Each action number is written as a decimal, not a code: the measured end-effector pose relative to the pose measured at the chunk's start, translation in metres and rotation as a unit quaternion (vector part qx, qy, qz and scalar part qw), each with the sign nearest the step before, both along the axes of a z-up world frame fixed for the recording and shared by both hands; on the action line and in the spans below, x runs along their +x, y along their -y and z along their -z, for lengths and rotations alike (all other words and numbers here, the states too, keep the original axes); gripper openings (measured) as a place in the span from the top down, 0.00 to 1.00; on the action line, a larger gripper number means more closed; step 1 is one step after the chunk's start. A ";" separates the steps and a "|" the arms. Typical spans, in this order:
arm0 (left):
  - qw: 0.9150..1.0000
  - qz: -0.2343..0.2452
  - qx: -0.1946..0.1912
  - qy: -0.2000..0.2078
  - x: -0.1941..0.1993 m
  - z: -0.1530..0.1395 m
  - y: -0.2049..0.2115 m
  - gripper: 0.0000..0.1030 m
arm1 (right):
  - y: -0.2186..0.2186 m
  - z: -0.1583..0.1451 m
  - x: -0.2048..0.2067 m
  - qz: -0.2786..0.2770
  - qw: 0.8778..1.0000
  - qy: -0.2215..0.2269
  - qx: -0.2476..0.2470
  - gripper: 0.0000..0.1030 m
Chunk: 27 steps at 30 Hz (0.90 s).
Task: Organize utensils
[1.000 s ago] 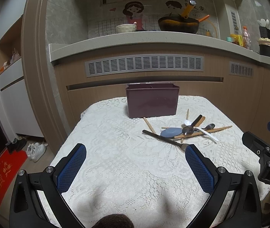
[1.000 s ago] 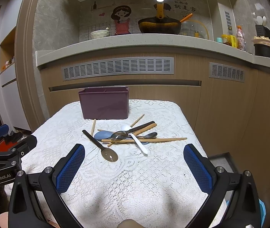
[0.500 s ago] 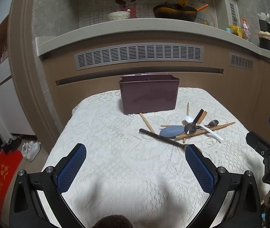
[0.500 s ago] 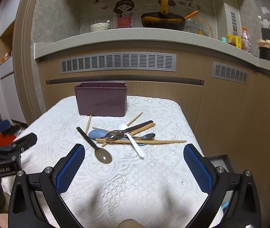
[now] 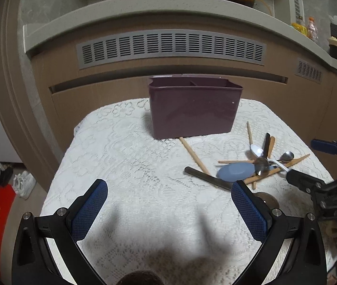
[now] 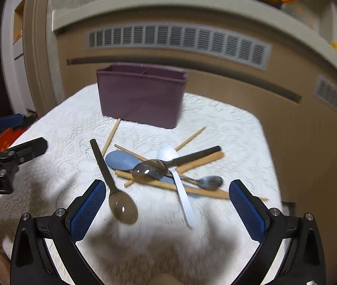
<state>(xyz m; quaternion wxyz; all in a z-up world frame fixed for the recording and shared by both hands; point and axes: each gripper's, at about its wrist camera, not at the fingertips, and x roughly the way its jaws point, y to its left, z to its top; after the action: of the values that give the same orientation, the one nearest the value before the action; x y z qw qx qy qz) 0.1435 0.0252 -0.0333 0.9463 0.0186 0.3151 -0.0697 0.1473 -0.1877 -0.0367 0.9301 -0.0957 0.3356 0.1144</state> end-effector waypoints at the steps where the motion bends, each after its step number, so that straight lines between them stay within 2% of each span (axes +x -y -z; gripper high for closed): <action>1: 1.000 0.002 -0.007 -0.004 0.002 0.002 -0.004 0.00 | -0.005 0.002 0.007 -0.011 1.000 -0.003 -0.005 0.08; 3: 1.000 0.004 -0.019 -0.013 0.007 0.007 -0.013 0.00 | -0.017 0.006 0.020 -0.046 0.999 -0.018 -0.023 0.32; 5: 0.999 0.004 -0.027 -0.020 0.011 0.012 -0.020 0.00 | -0.031 0.011 0.032 -0.081 0.995 -0.037 -0.035 0.38; 8: 0.999 -0.003 -0.025 -0.019 0.013 0.016 -0.027 0.00 | -0.050 0.014 0.051 -0.117 0.991 -0.059 -0.041 0.39; 10: 0.999 -0.011 -0.029 -0.018 0.014 0.018 -0.031 0.00 | -0.065 0.016 0.070 -0.126 0.988 -0.086 -0.025 0.51; 12: 0.999 -0.024 -0.037 -0.018 0.017 0.019 -0.039 0.00 | -0.082 0.023 0.091 -0.131 0.984 -0.124 -0.001 0.75; 19: 0.997 -0.052 -0.050 -0.031 0.020 0.025 -0.066 0.00 | -0.121 0.052 0.130 -0.094 0.981 -0.171 0.025 0.82; 23: 0.996 -0.056 -0.054 -0.038 0.021 0.029 -0.074 0.00 | -0.132 0.051 0.127 -0.095 0.981 -0.167 -0.005 0.89; 27: 0.996 -0.047 -0.066 -0.046 0.021 0.029 -0.072 0.00 | -0.131 0.046 0.110 -0.112 0.976 -0.188 0.004 0.89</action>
<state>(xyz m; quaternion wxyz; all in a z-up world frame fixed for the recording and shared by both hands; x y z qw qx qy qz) 0.1644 0.0973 -0.0627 0.9324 -0.0615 0.3532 -0.0465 0.2578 -0.0562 -0.0829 0.8319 -0.1055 0.4913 0.2354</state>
